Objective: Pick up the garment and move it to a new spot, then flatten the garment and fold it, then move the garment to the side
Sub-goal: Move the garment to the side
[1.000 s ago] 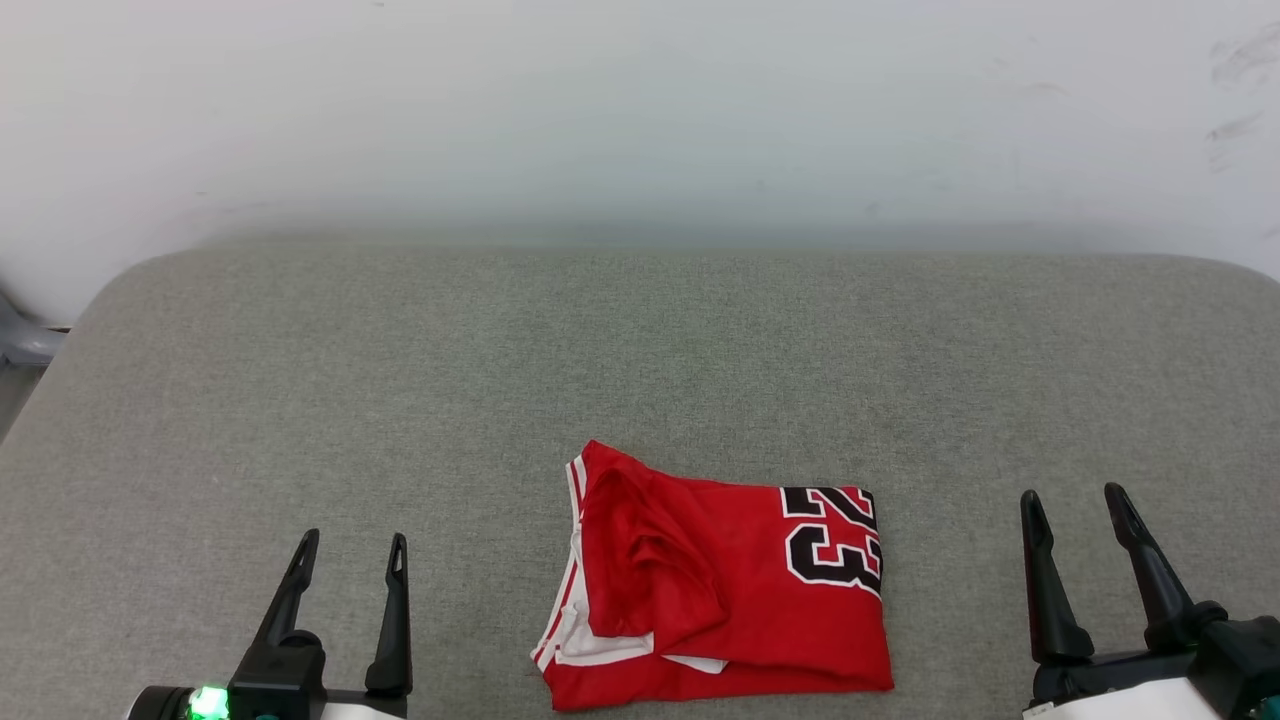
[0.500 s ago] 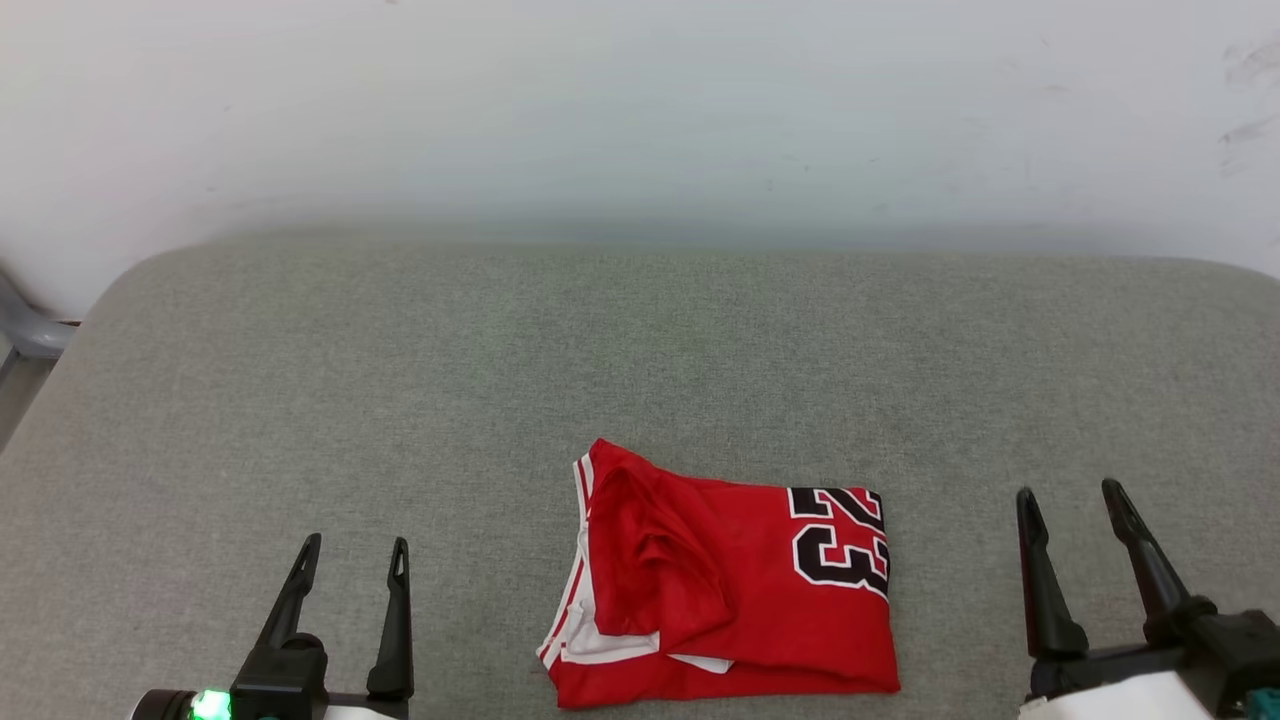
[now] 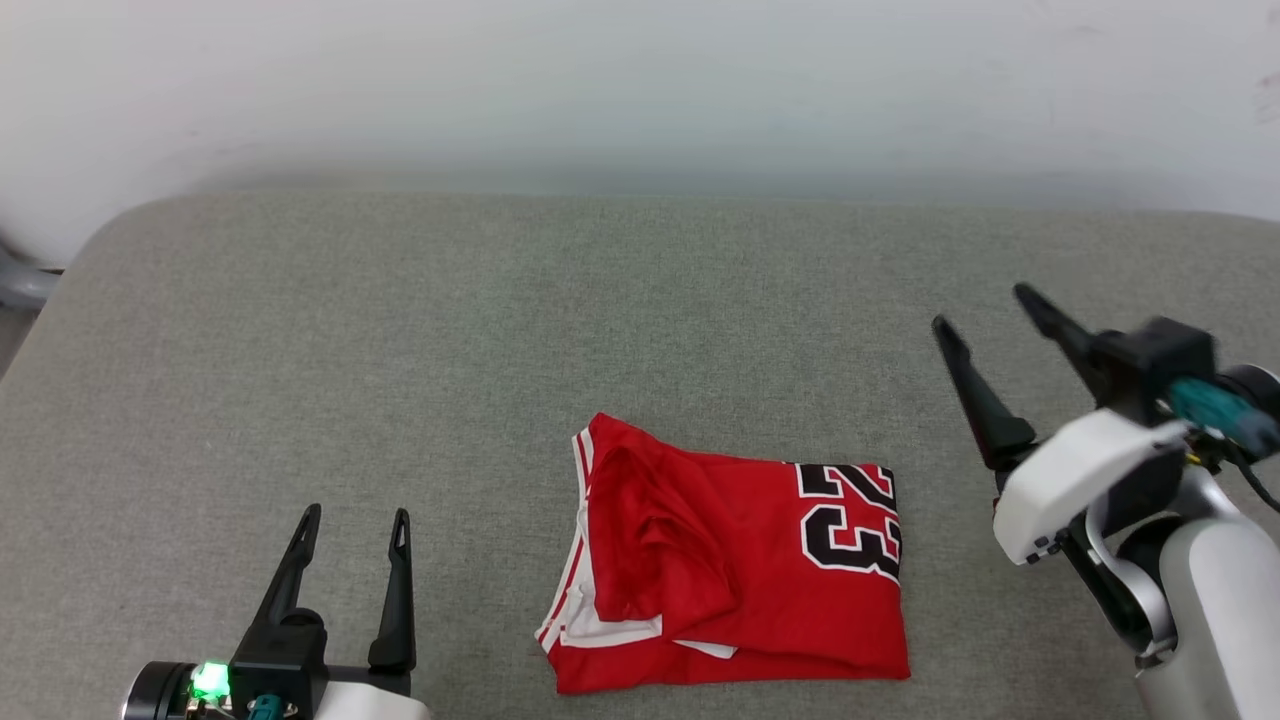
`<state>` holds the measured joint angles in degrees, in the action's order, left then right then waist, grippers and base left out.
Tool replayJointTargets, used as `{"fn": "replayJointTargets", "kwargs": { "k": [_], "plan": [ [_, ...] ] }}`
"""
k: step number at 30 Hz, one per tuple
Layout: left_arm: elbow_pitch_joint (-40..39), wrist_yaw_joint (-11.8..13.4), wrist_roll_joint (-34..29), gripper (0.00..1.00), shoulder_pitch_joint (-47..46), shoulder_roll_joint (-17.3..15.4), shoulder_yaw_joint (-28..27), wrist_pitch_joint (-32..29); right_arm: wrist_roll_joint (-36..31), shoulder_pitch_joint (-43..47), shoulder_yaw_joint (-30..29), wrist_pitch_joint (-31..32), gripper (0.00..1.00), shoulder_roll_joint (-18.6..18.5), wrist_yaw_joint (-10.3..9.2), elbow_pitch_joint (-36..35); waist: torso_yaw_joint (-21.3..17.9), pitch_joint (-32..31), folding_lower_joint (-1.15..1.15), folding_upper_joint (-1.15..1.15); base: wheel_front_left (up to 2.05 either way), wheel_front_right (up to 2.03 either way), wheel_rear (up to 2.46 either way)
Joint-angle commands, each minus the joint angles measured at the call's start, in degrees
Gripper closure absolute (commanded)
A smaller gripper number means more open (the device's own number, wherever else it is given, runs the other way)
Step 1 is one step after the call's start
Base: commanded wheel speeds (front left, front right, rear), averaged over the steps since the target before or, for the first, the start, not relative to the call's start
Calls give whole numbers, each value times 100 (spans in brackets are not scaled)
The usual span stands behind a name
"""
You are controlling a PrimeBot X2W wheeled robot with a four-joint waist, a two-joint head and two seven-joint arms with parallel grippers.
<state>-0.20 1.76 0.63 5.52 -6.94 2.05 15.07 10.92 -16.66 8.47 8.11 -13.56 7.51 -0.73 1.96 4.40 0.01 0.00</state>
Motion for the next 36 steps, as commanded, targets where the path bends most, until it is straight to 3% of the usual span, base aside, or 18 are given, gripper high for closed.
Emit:
{"fn": "replayJointTargets", "kwargs": {
  "k": [1, 8, 16, 26, 30, 34, 35, 36],
  "plan": [
    [-15, 22, -6, 0, -62, -5, 17, 12, 183, -175, 184, 443, 0, -165, -5, 95, 24, 58, -1, 0, 0, 0, 0],
    [-4, 20, 1, 0, -177, 34, 52, 12, 1089, -563, 904, 2196, 0, -819, -6, 533, 108, 233, -1, 0, 0, 0, 0],
    [-18, 1, -7, 0, -330, 82, 132, 12, 1973, -347, 1235, 3332, 0, -954, -5, 861, 260, 442, -1, 0, 0, 0, 0],
    [16, -48, 34, 0, -524, 109, 161, 12, 2031, -65, 1522, 3567, 0, -910, -5, 1156, 421, 790, -1, 0, 0, 0, 0],
    [55, -68, 43, 0, -620, 117, 166, 12, 2092, 217, 1917, 3686, 0, -932, -2, 1416, 481, 891, -1, 0, 0, 0, 0],
    [76, -76, 53, 0, -648, 120, 130, 12, 2154, 227, 2031, 3405, 0, -916, 4, 1425, 484, 919, -1, 0, 0, 0, 0],
    [85, -77, 56, 0, -646, 118, 114, 12, 2157, 180, 2017, 3296, 58, -904, 4, 1414, 475, 914, -1, 0, 0, 0, 0],
    [95, -77, 57, 0, -641, 118, 104, 12, 2164, 128, 2006, 3208, 98, -894, 4, 1404, 465, 906, -1, 0, 0, 0, 0]
  ]
}}
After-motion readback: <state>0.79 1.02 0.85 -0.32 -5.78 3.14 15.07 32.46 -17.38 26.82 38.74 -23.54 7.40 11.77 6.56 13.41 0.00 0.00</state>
